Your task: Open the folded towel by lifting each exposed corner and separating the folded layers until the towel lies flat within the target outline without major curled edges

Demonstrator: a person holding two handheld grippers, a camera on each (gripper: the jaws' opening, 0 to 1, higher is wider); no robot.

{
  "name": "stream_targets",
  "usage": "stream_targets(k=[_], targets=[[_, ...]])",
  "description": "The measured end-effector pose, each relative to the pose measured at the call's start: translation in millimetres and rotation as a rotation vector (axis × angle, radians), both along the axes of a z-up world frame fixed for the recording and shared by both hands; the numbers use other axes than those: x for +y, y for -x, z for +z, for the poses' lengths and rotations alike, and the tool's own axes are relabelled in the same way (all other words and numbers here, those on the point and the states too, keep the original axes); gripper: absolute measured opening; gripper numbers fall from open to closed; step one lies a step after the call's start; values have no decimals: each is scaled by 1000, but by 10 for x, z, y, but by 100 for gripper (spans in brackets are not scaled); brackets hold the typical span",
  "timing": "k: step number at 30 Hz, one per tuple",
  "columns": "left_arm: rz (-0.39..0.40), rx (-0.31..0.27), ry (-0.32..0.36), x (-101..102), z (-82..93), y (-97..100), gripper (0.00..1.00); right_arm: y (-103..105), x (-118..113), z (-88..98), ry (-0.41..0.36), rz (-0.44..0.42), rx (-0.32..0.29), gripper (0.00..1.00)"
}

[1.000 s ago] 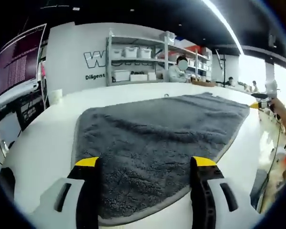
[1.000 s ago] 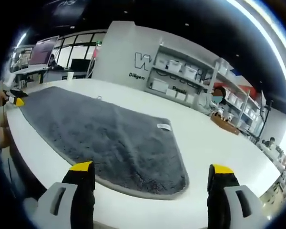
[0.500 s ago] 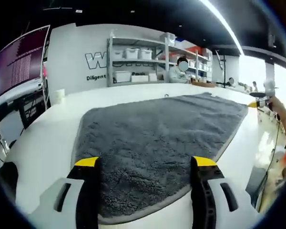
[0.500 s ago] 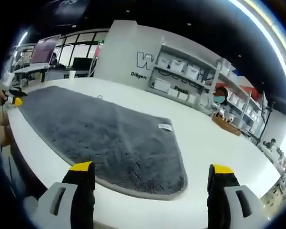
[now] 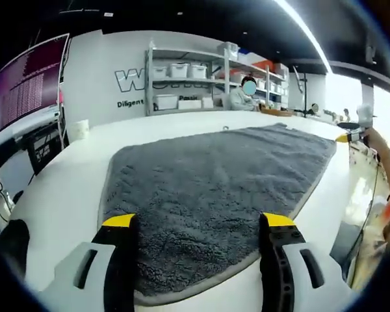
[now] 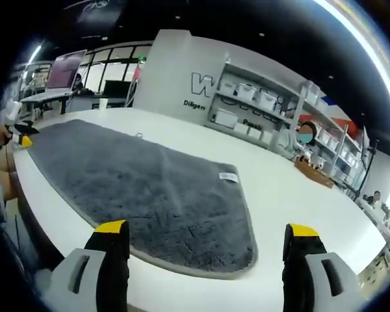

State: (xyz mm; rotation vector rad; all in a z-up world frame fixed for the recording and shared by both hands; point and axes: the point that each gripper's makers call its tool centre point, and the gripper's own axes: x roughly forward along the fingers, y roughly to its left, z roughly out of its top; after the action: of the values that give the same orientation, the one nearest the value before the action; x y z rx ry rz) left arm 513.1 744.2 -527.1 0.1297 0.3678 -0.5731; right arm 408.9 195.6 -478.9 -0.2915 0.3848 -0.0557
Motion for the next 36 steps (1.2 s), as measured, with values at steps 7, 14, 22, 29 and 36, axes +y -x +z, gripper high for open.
stream_targets(k=[7, 14, 22, 29, 36], targets=[[-48, -70, -47, -51, 74, 7, 72, -6, 1, -6, -3, 2, 4, 99], [-31, -128, -23, -47, 306, 23, 83, 12, -8, 14, -11, -4, 3, 99], [-21, -193, 31, -60, 657, 231, 93, 0, 40, 49, -21, 11, 1, 99], [-3, -212, 84, -20, 823, 437, 96, 1, 94, 90, -20, 20, -5, 99], [-15, -189, 109, 40, 806, 673, 98, 70, 223, 117, -14, 41, -12, 99]])
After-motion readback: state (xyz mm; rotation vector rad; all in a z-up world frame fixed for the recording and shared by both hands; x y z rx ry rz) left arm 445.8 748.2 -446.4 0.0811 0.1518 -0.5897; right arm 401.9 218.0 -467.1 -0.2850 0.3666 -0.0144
